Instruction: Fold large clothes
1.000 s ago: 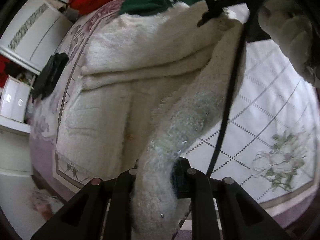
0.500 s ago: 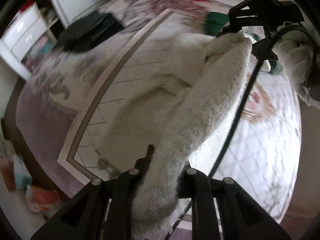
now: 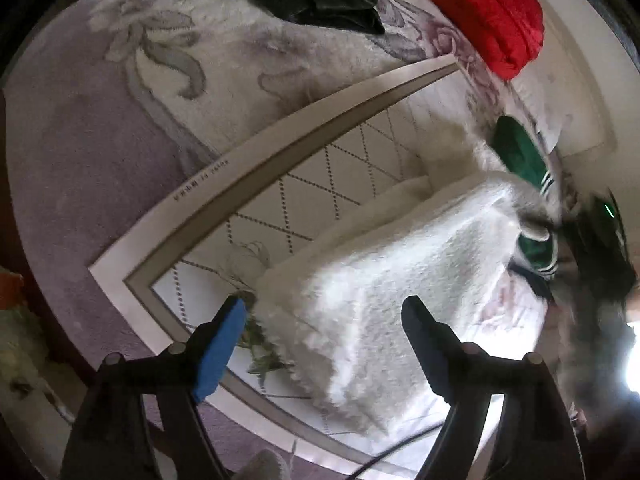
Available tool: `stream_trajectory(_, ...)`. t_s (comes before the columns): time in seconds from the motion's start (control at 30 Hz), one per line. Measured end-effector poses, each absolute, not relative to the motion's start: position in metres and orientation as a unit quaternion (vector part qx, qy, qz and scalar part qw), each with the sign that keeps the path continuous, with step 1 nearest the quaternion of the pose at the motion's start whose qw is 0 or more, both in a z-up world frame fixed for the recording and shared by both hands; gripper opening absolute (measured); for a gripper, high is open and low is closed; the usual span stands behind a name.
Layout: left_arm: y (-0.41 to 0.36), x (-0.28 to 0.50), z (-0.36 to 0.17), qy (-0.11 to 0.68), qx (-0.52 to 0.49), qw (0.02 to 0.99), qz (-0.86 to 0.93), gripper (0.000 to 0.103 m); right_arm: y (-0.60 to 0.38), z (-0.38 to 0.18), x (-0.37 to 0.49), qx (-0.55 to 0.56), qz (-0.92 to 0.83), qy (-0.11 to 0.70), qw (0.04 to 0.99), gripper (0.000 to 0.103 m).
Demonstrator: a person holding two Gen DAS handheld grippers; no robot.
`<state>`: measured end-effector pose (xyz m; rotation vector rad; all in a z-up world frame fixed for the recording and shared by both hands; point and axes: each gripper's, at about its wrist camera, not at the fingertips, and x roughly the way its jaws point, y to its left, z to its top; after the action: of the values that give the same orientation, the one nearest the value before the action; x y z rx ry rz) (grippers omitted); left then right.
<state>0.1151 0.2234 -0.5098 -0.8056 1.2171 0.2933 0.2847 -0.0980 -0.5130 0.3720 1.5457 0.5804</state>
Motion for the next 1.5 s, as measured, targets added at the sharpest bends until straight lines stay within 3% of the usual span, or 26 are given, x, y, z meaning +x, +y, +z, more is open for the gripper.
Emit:
stream_trajectory(0.17, 0.203, 0.150, -0.541, 0.596, -0.268, 0.742, 0.148, 0.079, -0.179, -0.537, 0.202, 0.099, 0.184, 0.725, 0.657, 0.094)
stream_trajectory(0.33, 0.191, 0.184, -0.599, 0.646, -0.174, 0.725, 0.161, 0.078, -0.224, -0.597, 0.157, 0.182, 0.162, 0.750, 0.615, 0.094)
stream_trajectory(0.43, 0.195, 0.179, -0.609, 0.634, -0.215, 0.729, 0.143, 0.046, -0.226, -0.630, 0.147, 0.292, 0.197, 0.730, 0.586, 0.093)
stream_trajectory(0.5, 0.191, 0.176, -0.603, 0.626, -0.197, 0.740, 0.148, 0.038, -0.210, -0.648, 0.145, 0.329, 0.218, 0.724, 0.565, 0.093)
stream_trajectory(0.53, 0.187, 0.174, -0.600, 0.624, -0.187, 0.744, 0.151, 0.035, -0.202, -0.658, 0.144, 0.344, 0.223, 0.723, 0.556, 0.086)
stream_trajectory(0.57, 0.185, 0.171, -0.596, 0.623, -0.185, 0.745, 0.152, 0.033, -0.198, -0.663, 0.142, 0.353, 0.223, 0.720, 0.554, 0.057)
stream_trajectory(0.63, 0.178, 0.162, -0.589, 0.624, -0.180, 0.745, 0.153, 0.032, -0.196, -0.662, 0.140, 0.351, 0.214, 0.712, 0.569, 0.028)
stream_trajectory(0.77, 0.142, 0.130, -0.586, 0.658, -0.202, 0.715, 0.122, 0.032, -0.234, -0.641, 0.121, 0.355, 0.171, 0.707, 0.588, 0.019)
stream_trajectory(0.9, 0.083, 0.092, -0.597, 0.719, -0.211, 0.658, 0.074, 0.032, -0.291, -0.627, 0.100, 0.291, 0.127, 0.741, 0.591, 0.019)
stream_trajectory(1.0, 0.072, 0.077, -0.588, 0.731, -0.228, 0.640, 0.066, 0.032, -0.309, -0.617, 0.101, 0.211, 0.111, 0.785, 0.572, 0.028)
stream_trajectory(1.17, 0.101, 0.077, -0.546, 0.699, -0.244, 0.666, 0.086, 0.034, -0.330, -0.548, 0.138, 0.199, 0.120, 0.732, 0.641, 0.033)
stream_trajectory(1.23, 0.116, 0.084, -0.534, 0.682, -0.237, 0.684, 0.100, 0.043, -0.323, -0.530, 0.169, 0.228, 0.134, 0.701, 0.663, 0.040)
stream_trajectory(1.27, 0.124, 0.088, -0.531, 0.673, -0.235, 0.692, 0.109, 0.054, -0.316, -0.527, 0.183, 0.232, 0.141, 0.689, 0.672, 0.040)
stream_trajectory(1.33, 0.139, 0.098, -0.530, 0.659, -0.231, 0.705, 0.126, 0.062, -0.288, -0.519, 0.224, 0.236, 0.155, 0.657, 0.700, 0.040)
stream_trajectory(1.5, 0.149, 0.131, -0.529, 0.627, -0.253, 0.719, 0.161, 0.067, -0.161, -0.502, 0.287, 0.198, 0.286, 0.594, 0.725, 0.040)
